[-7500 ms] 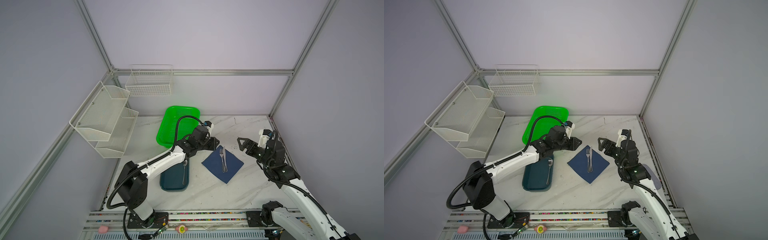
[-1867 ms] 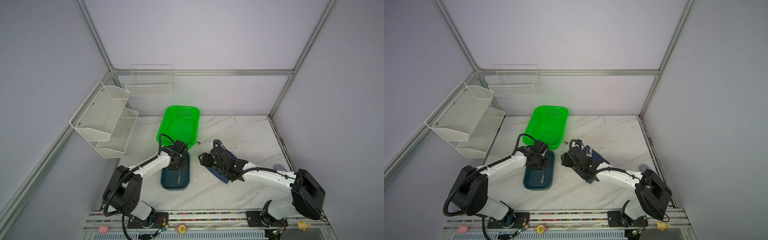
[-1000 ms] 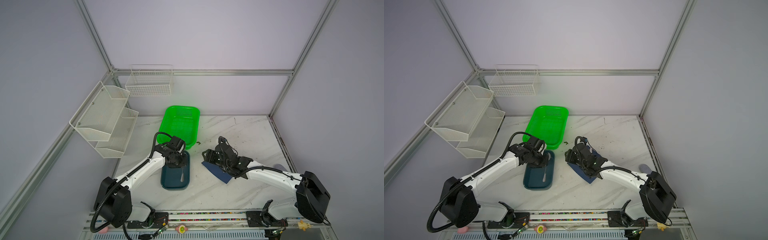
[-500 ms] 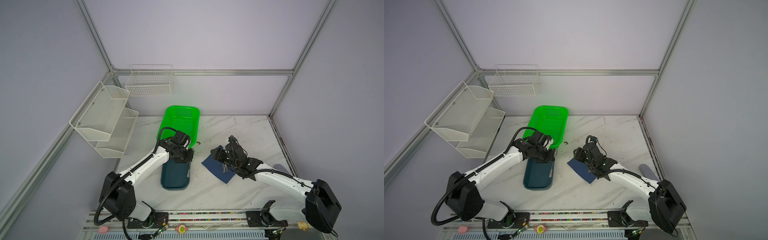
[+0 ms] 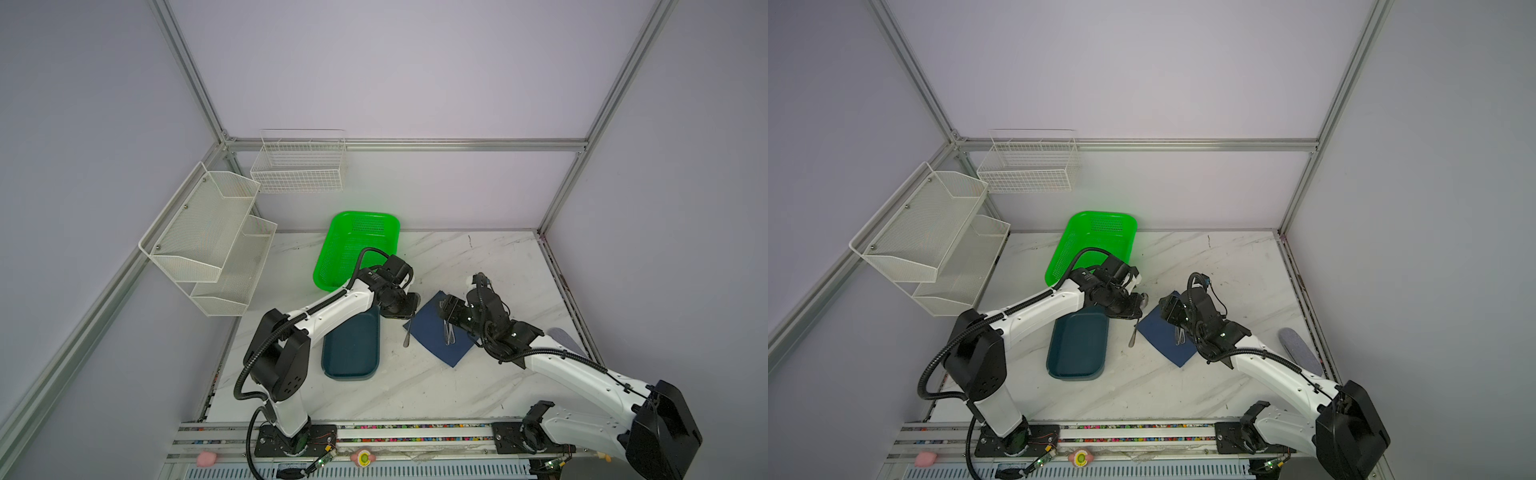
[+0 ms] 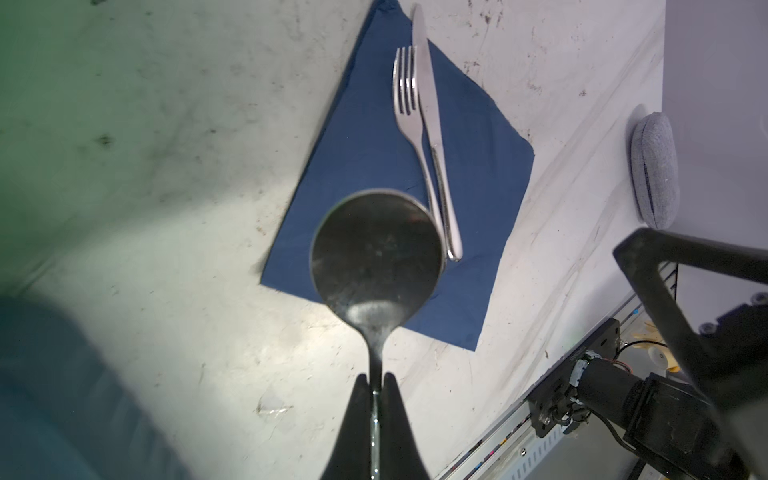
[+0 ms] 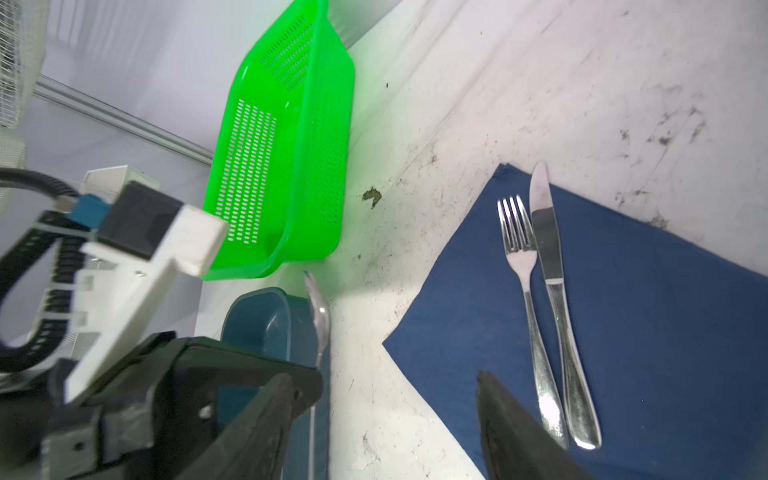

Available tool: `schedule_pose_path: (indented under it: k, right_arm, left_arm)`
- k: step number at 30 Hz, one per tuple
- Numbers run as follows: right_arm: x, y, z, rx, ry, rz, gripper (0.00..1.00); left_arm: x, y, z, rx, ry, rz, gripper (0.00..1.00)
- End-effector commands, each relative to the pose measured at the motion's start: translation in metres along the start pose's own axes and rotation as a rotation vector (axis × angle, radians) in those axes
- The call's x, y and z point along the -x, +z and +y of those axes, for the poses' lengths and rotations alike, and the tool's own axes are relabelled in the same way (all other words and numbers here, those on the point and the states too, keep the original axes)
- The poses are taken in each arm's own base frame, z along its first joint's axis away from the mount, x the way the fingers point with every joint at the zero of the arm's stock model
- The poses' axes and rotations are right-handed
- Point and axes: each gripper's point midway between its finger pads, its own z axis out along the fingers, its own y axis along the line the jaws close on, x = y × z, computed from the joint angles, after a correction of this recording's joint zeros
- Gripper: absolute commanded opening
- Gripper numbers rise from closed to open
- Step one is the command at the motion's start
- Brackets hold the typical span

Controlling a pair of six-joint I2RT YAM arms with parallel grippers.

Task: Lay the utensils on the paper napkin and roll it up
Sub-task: 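Lower the spoon beside the fork on the napkin with the left gripper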

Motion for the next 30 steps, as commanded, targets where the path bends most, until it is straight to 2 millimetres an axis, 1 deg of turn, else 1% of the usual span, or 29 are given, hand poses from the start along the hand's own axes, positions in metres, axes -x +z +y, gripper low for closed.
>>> schedule_pose_path:
  k: [1,5,7,9,12,16,19,22,30]
  right_arm:
    - [0.007,-0.010,-0.015,-0.045,-0.007,-0.038,0.73]
    - [0.023,-0.022,-0.020,-0.011,-0.003,-0.061,0.78]
    - [0.033,-0.029,-0.025,-0.001,0.007,-0.086,0.80]
    - [0.038,-0.032,-0.033,-0.001,0.025,-0.092,0.81]
    - [0.034,-0.027,-0.046,-0.017,0.055,-0.061,0.81]
    - [0.023,-0.012,-0.061,-0.060,0.071,0.005,0.80]
    - [0.015,-0.002,-0.056,-0.039,0.066,0.065,0.80]
    - [0.011,0.003,-0.050,-0.007,0.061,0.092,0.80]
    - [0.005,0.007,-0.056,-0.018,0.101,0.110,0.80]
  left_arm:
    - [0.036,0.001,-0.042,-0.107,0.011,-0.080,0.00]
    - [0.046,0.019,-0.048,-0.098,0.011,-0.089,0.00]
    - [0.050,0.029,-0.049,-0.103,0.002,-0.089,0.00]
    - [0.052,0.039,-0.049,-0.110,-0.014,-0.081,0.00]
    - [0.056,0.052,-0.047,-0.093,-0.033,-0.078,0.00]
    - [0.066,0.066,-0.047,-0.087,-0.070,-0.084,0.00]
    - [0.068,0.079,-0.049,-0.099,-0.094,-0.061,0.00]
    - [0.066,0.089,-0.044,-0.087,-0.131,-0.046,0.00]
    - [0.069,0.107,-0.038,-0.071,-0.212,-0.031,0.00]
